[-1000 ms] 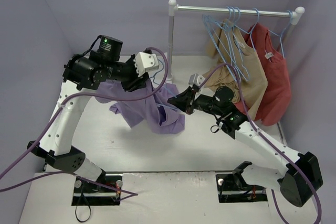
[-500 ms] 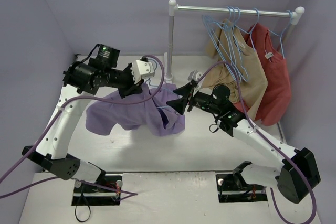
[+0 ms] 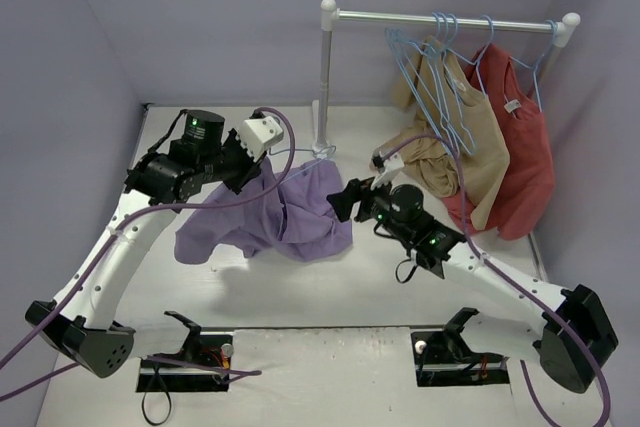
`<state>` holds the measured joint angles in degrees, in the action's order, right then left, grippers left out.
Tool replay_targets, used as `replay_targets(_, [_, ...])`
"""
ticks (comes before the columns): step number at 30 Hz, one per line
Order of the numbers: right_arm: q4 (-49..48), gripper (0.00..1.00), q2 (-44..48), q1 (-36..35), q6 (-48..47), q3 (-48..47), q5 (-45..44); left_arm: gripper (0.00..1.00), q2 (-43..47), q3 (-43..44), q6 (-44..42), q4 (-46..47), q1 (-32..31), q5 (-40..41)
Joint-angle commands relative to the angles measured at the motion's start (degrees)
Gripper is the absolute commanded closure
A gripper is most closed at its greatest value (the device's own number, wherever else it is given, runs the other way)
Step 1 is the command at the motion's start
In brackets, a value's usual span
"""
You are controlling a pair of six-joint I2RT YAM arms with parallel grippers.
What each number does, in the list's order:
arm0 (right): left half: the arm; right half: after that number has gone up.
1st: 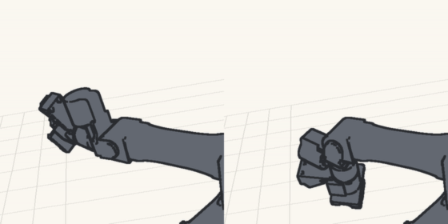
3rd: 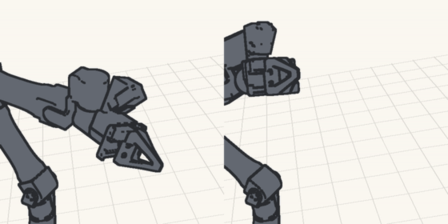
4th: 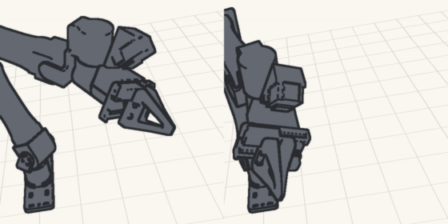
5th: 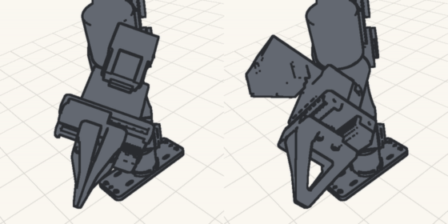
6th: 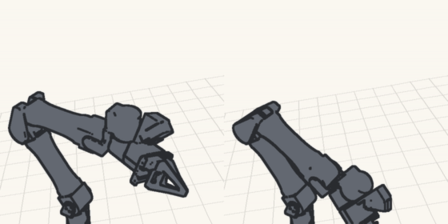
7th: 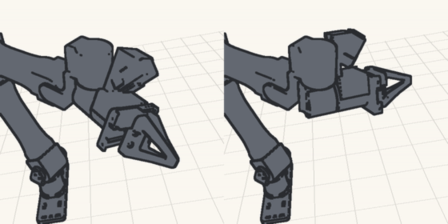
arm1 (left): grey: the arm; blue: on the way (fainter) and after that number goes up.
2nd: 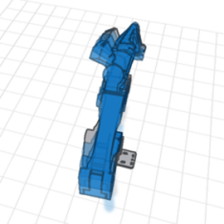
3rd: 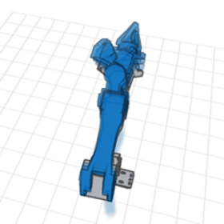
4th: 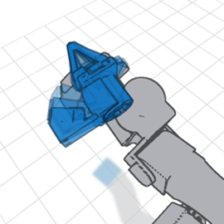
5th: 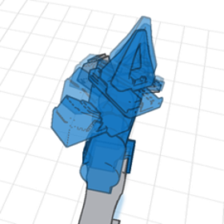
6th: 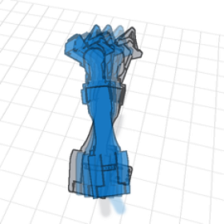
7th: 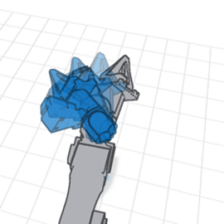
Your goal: Place the t-shirt on the hanger
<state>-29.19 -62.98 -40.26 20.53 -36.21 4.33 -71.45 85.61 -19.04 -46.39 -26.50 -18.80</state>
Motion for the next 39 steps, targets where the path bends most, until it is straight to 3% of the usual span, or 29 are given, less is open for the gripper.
replay_targets(1, [-4.38, 0.35, -0.30, -9.07, 9.12, -0.19, -15.21, 1.00, 2.19, 1.11, 5.32, 8.42, -0.24, 1.11])
replay_targets(6, [-4.52, 0.35, -7.78, -16.20, 13.53, -2.95, -25.52, 1.00, 2.68, 0.21, 6.31, 8.42, -0.80, 0.92])
replay_targets(17, [-4.65, 0.36, -19.06, -23.13, 15.75, -11.43, -35.88, 1.00, 2.92, -0.38, 7.53, 8.26, -2.79, 0.63])
replay_targets(29, [-4.66, 0.37, -23.83, -23.28, 16.56, -13.45, -38.32, 1.00, 3.79, -0.53, 7.88, 8.24, -3.64, 0.70])
replay_targets(39, [-5.35, 0.37, -17.60, -23.29, 14.54, -11.04, -36.19, 1.00, 2.81, -1.14, 7.35, 8.24, -3.64, 3.60])
